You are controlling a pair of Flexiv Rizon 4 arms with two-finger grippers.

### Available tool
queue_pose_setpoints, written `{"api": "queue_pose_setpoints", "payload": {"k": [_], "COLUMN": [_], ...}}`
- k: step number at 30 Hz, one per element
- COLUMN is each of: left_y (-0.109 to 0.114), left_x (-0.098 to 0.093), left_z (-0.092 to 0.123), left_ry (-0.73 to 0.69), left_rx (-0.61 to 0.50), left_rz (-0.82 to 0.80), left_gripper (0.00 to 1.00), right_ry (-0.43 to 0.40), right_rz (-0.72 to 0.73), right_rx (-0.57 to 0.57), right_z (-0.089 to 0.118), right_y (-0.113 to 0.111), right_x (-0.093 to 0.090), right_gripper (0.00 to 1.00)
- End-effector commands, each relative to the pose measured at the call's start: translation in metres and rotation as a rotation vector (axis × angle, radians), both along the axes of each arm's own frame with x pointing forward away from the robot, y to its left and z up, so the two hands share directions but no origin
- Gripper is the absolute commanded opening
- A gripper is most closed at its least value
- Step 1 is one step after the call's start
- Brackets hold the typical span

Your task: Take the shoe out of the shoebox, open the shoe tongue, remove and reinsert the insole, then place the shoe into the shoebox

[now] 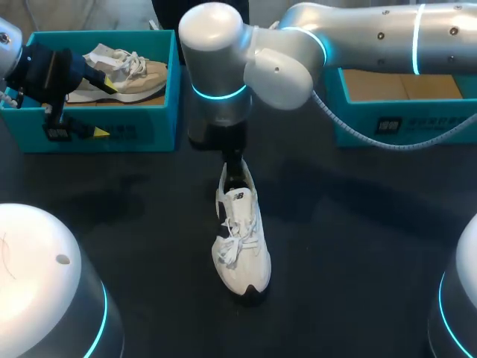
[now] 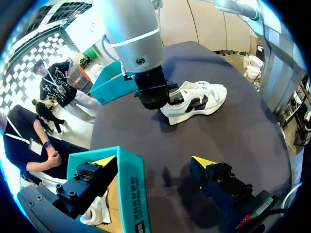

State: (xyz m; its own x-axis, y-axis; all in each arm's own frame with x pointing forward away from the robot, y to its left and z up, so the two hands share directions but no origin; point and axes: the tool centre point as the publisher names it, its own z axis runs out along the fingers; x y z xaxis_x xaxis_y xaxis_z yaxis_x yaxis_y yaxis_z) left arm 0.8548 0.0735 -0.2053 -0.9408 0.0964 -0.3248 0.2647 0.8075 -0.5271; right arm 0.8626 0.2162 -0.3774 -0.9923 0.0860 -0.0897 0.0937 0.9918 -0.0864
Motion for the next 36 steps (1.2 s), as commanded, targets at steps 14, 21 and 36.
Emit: {"api": "queue_pose_setpoints", "payload": {"k": [14,21,36], "left_y": [0.0,0.0,0.0], "left_x": [-0.001,-0.001,-0.001], "left_z": [0.0,0.0,0.0], "left_ry": [0.0,0.0,0.0], "left_rx": [0.003,0.003,0.003], "left_rz": [0.0,0.0,0.0], "left_gripper": [1.0,1.0,1.0], "right_ry": [-0.029,-0.052,-0.084], "right_rz": [-0.043,-0.022,0.01], "right_rx": [-0.026,-0.027,-0.05], "right_z": [0.028,0.083,0.189], "right_y": [-0.005,-0.012,-0.02], "right_x": [-0.009,-0.017,-0.014], "right_gripper": [0.0,0.0,0.0]}}
